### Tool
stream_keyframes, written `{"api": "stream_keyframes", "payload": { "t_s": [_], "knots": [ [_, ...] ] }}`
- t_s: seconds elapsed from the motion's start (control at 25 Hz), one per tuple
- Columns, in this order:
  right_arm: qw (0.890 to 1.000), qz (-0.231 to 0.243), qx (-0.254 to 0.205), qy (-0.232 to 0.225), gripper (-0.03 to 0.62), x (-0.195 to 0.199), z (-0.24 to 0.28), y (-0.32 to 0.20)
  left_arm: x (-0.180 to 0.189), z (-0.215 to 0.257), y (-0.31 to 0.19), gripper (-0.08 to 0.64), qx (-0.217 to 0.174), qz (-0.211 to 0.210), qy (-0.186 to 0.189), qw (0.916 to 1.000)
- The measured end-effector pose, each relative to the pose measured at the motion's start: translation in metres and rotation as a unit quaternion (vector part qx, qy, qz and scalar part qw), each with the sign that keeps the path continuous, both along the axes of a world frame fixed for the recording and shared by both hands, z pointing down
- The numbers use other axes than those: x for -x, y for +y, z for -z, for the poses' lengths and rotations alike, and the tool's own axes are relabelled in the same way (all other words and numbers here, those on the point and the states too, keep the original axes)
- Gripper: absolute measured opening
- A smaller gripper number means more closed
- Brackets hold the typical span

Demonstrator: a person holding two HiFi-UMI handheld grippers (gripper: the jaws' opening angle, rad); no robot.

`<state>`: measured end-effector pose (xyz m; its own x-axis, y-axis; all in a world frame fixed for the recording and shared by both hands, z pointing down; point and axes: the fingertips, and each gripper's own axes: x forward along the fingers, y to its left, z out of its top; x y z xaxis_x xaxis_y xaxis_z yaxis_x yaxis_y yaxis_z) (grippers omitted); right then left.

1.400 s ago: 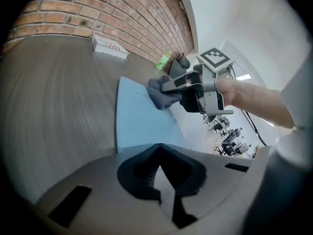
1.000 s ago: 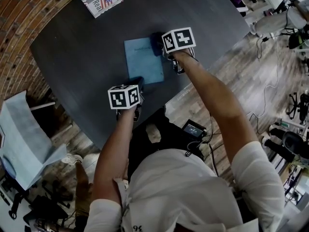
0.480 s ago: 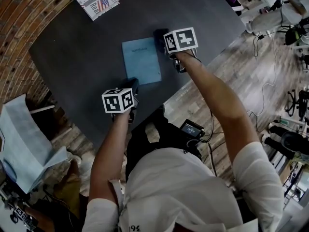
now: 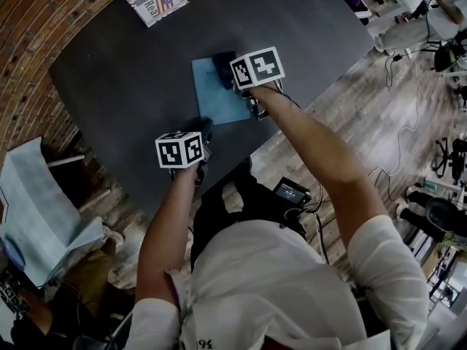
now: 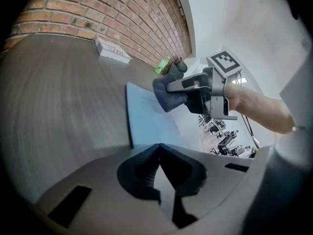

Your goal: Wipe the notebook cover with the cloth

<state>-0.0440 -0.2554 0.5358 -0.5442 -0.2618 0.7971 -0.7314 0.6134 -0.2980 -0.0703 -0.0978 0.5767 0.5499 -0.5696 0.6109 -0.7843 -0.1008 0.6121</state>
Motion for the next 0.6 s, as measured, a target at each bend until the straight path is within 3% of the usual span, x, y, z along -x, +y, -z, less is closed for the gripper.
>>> {"api": "stream_keyframes", "payload": {
  "t_s": [0.6],
  "knots": [
    [0.994,0.013,0.09,-0.055,0.106,0.067,-0.022,0.058,0.002,-0.005,0.0,0.008,0.009,-0.004,0.008,0.9999]
  ]
}}
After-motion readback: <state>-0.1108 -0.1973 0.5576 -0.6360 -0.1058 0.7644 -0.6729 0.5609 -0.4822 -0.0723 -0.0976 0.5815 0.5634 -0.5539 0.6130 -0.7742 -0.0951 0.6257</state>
